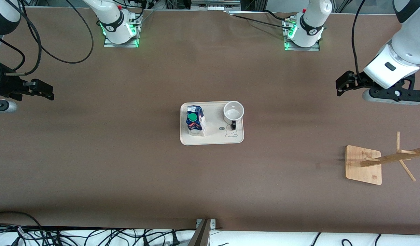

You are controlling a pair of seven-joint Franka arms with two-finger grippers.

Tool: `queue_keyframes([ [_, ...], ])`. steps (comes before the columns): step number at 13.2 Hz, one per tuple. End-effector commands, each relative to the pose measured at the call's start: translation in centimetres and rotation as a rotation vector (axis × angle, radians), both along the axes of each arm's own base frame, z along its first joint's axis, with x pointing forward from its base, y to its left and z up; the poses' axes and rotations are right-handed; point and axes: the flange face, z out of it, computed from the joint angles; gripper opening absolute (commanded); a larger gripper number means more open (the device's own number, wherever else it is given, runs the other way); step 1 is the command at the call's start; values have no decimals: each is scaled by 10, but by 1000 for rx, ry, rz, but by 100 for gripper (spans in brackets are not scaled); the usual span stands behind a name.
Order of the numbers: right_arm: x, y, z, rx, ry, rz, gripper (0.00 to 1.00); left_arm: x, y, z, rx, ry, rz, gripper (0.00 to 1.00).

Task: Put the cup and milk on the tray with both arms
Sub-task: 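Set the mug upright on the tray and release with the left gripper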

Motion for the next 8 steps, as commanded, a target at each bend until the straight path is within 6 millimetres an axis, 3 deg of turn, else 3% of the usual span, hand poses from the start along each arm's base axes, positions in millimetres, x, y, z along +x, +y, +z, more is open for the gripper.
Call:
queue_keyframes([
  [1,-1,-6,-2,-10,5,46,100,-14,28,5,11,-23,-16,100],
  [2,-1,-6,-3,-9,7,48,100,-15,36,6,8,-21,4,100],
  [4,-1,-6,-3,-9,7,46,100,-32,27,9,11,-18,6,100],
  [8,-1,-5,-4,-4,7,32,100,-46,29,4,12,11,16,100],
])
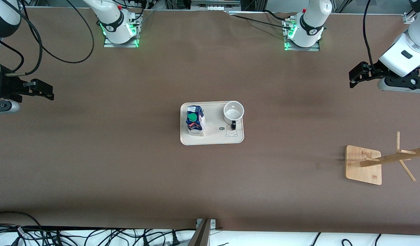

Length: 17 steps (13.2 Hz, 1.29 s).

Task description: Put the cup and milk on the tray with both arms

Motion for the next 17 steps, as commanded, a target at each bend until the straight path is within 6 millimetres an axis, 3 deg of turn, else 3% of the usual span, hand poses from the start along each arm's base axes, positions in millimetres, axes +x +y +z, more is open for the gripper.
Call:
queue_keyframes([
  [1,-2,-1,1,1,-3,-1,100,-16,3,-3,-8,31,-1,100],
  [6,-3,7,0,59,-9,-195,100,0,-4,2,-12,21,-5,100],
  [17,-3,6,1,49,-11,-185,100,14,-8,0,-1,35,-11,100],
])
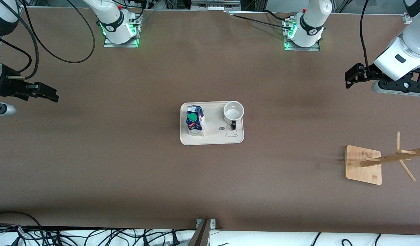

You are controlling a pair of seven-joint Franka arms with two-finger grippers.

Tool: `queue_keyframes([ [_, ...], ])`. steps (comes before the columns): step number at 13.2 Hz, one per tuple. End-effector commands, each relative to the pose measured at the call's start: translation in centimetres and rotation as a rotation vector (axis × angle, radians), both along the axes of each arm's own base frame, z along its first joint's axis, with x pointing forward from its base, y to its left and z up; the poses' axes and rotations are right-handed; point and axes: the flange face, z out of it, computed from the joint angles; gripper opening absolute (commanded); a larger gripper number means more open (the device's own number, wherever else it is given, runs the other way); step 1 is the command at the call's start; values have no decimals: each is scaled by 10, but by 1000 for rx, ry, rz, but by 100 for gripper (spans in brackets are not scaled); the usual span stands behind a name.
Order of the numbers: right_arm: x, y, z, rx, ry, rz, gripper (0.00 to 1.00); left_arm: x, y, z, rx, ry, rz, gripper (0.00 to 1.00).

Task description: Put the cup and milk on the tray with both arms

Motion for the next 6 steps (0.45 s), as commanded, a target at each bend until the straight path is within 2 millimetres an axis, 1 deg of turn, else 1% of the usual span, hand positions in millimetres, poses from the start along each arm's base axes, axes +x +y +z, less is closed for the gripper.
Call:
queue_keyframes([
  [1,-3,-1,2,3,-5,-16,100,4,-2,6,4,6,-3,100],
  [6,-3,-5,3,6,-9,17,100,4,-3,6,4,6,-5,100],
])
